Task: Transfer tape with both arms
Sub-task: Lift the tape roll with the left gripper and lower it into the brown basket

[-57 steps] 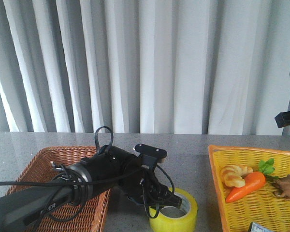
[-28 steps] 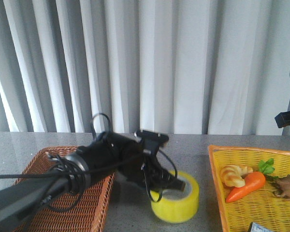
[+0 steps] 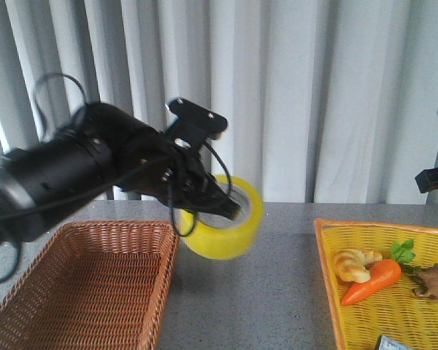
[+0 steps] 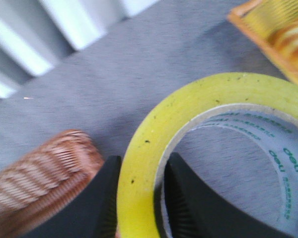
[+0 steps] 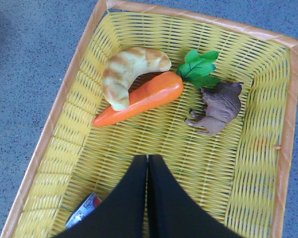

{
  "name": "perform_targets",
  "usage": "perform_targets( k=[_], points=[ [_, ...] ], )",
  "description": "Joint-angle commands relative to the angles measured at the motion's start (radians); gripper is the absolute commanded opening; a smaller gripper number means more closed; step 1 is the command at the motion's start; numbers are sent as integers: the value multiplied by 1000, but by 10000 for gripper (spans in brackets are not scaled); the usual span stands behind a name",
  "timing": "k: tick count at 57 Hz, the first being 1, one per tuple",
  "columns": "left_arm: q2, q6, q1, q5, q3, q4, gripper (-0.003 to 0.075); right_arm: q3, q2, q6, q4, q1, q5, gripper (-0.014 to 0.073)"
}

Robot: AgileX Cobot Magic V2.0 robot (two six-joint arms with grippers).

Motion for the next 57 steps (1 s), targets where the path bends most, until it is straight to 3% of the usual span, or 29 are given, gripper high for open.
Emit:
perform_targets(
  k=[1, 13, 25, 43, 57],
  points=[
    [-103, -27, 24, -30, -40, 120, -5, -23, -37, -1, 6, -5, -42, -8],
    [-137, -138, 176, 16, -20, 115, -5, -23, -37, -1, 6, -5, -42, -8],
    [-154, -152, 302, -32, 159, 115, -5, -23, -37, -1, 6, -5, -42, -8],
    [-137, -210, 341, -196, 413, 118, 0, -23, -37, 0, 6, -5, -42, -8],
    [-70, -270, 341, -218, 430, 115, 8, -23, -37, 0, 6, -5, -42, -8]
  ],
)
